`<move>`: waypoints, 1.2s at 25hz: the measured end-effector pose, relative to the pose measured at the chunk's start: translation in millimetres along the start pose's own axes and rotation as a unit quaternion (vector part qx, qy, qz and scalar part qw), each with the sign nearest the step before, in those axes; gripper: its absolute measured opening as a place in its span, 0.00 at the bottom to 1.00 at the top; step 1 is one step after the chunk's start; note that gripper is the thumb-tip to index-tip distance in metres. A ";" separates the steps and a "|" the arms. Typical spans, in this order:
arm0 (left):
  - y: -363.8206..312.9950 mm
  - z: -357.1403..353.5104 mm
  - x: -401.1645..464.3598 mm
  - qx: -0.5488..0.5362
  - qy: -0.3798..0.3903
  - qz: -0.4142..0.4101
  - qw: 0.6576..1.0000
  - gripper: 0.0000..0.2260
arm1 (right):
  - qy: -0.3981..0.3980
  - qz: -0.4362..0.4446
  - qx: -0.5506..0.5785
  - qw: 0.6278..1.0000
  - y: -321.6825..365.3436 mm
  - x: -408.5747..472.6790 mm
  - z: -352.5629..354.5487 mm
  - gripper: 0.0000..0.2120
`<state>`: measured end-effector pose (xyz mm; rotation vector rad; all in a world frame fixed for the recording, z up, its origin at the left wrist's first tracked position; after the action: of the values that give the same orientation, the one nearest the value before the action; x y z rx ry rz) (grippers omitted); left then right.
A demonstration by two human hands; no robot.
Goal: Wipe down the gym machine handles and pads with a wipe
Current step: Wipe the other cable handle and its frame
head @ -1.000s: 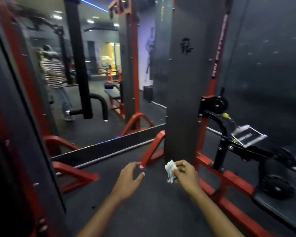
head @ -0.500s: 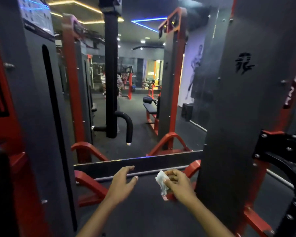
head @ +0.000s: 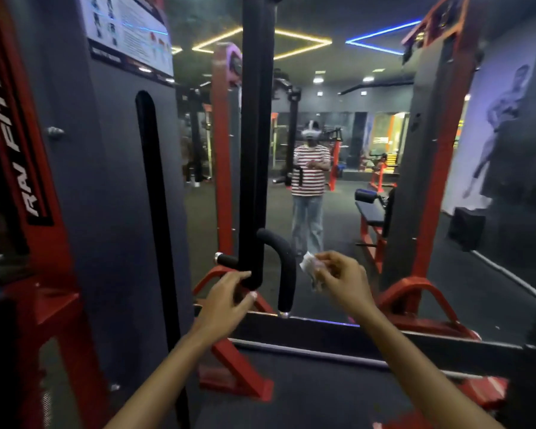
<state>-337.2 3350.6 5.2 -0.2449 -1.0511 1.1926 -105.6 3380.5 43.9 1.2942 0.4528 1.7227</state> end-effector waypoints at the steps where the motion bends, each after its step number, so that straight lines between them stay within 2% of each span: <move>1: 2.3 -1.4 20.2 0.015 -0.021 0.003 1.000 0.21 | 0.016 0.031 -0.005 0.999 -3.8 28.0 -4.1 0.06; 4: -5.5 -3.0 73.0 0.065 -0.057 -0.021 0.996 0.20 | 0.082 0.136 -0.033 0.987 -7.2 97.5 -22.8 0.11; 7: -24.9 -2.2 130.3 0.160 -0.073 -0.077 0.981 0.21 | 0.139 0.248 -0.081 0.955 -11.3 150.9 -51.6 0.10; 9: -36.0 1.9 163.3 0.300 -0.094 -0.155 0.936 0.22 | 0.166 0.334 -0.135 0.918 -7.1 162.6 -75.5 0.12; 11: -44.7 1.3 190.4 0.444 -0.091 -0.237 0.859 0.22 | 0.160 0.431 -0.177 0.870 -3.3 162.1 -96.7 0.13; 12: -44.7 0.1 201.9 0.491 -0.079 -0.257 0.828 0.22 | 0.166 0.451 -0.171 0.860 -3.3 160.0 -105.2 0.12; 15: -33.5 -1.3 218.4 0.562 -0.080 -0.271 0.777 0.23 | 0.185 0.485 -0.145 0.843 -11.0 153.4 -125.3 0.14; 17: -30.1 -7.7 220.5 0.585 -0.083 -0.273 0.759 0.23 | 0.179 0.469 -0.115 0.857 -16.7 155.6 -126.4 0.15; 20: -28.4 -8.5 222.4 0.612 -0.088 -0.282 0.734 0.24 | 0.165 0.452 -0.067 0.874 -26.8 150.0 -120.1 0.08; 25: -31.9 -12.3 224.1 0.635 -0.100 -0.268 0.717 0.23 | 0.063 0.468 -0.005 0.881 -41.0 130.7 -94.9 0.12; 30: -34.3 -17.4 225.7 0.651 -0.112 -0.238 0.712 0.23 | -0.029 0.506 0.018 0.862 -67.2 102.7 -79.1 0.07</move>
<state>-305.0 3533.3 139.3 1.2437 -0.2098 1.2182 -151.2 3517.6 22.5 1.7614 -0.3323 2.4991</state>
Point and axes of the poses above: each hand's wrist, its own x-axis towards the middle knuckle, its own z-axis out of the back of the hand, y = z × x, the point moved 6 cm from there along x, towards the middle knuckle, and after that the axes turned 2 degrees about z, right-handed, at the moved point
